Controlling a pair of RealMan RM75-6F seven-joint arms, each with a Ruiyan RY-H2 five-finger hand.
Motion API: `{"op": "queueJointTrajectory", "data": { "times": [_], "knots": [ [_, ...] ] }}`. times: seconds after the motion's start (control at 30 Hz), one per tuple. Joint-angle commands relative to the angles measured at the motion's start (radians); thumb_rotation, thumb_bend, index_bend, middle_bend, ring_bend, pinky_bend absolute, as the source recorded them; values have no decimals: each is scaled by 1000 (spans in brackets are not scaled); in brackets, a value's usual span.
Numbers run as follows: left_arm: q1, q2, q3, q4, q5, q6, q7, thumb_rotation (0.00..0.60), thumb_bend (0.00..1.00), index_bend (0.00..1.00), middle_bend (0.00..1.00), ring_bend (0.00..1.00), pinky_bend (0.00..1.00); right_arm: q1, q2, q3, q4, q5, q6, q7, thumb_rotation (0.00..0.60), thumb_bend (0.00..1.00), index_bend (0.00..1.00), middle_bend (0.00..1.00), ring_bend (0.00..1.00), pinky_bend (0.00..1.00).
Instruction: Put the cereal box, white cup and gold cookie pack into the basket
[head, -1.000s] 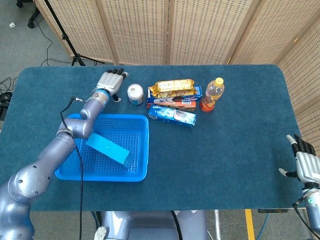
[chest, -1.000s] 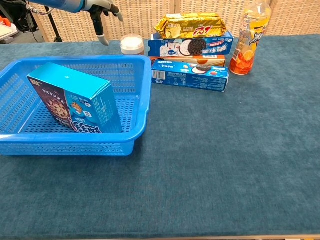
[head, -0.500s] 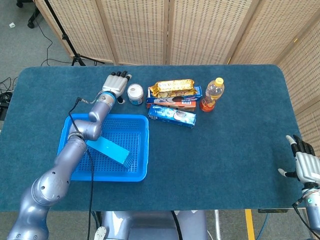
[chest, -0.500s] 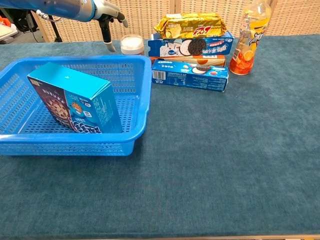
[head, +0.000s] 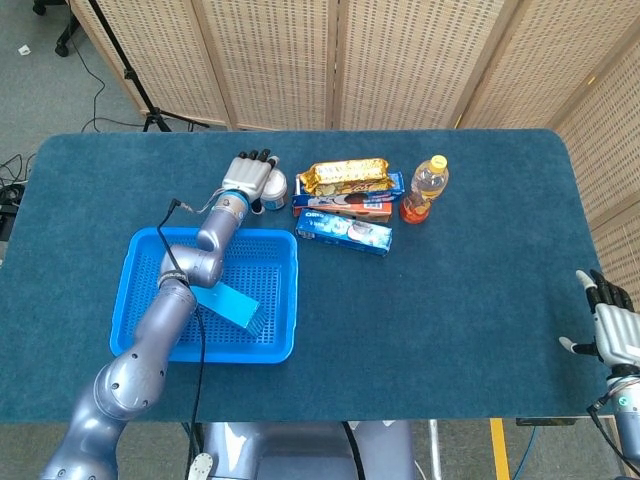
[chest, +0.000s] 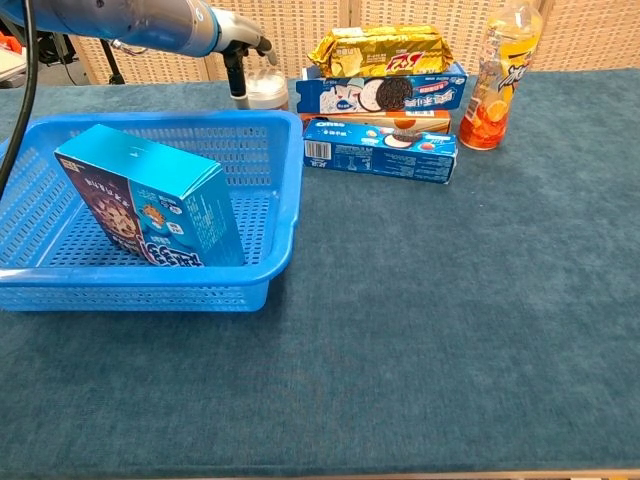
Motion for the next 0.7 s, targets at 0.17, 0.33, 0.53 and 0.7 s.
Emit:
{"op": "queueJointTrajectory", "data": {
  "times": [0.17,0.33,0.53,0.7],
  "knots": [
    [-3,-27,-6,23,31,5,-7,600,231,242,0,5,104,-1,1,2,3,4,-1,2,600,156,0,0,0,45],
    [1,-38,-10,42,53,21,-3,600,263,437,67,108,206,-2,1,2,3,2,1,3,600,156,0,0,0,45],
    [13,-46,-22,57,70,32,5,600,305,572,174,199,279,-3,3,3,-4,0,6,1,600,156,0,0,0,45],
    [24,-50,-30,59,83,49,20,600,335,654,272,260,315,-4,5,3,-9,-1,9,-1,600,156,0,0,0,45]
  ]
}}
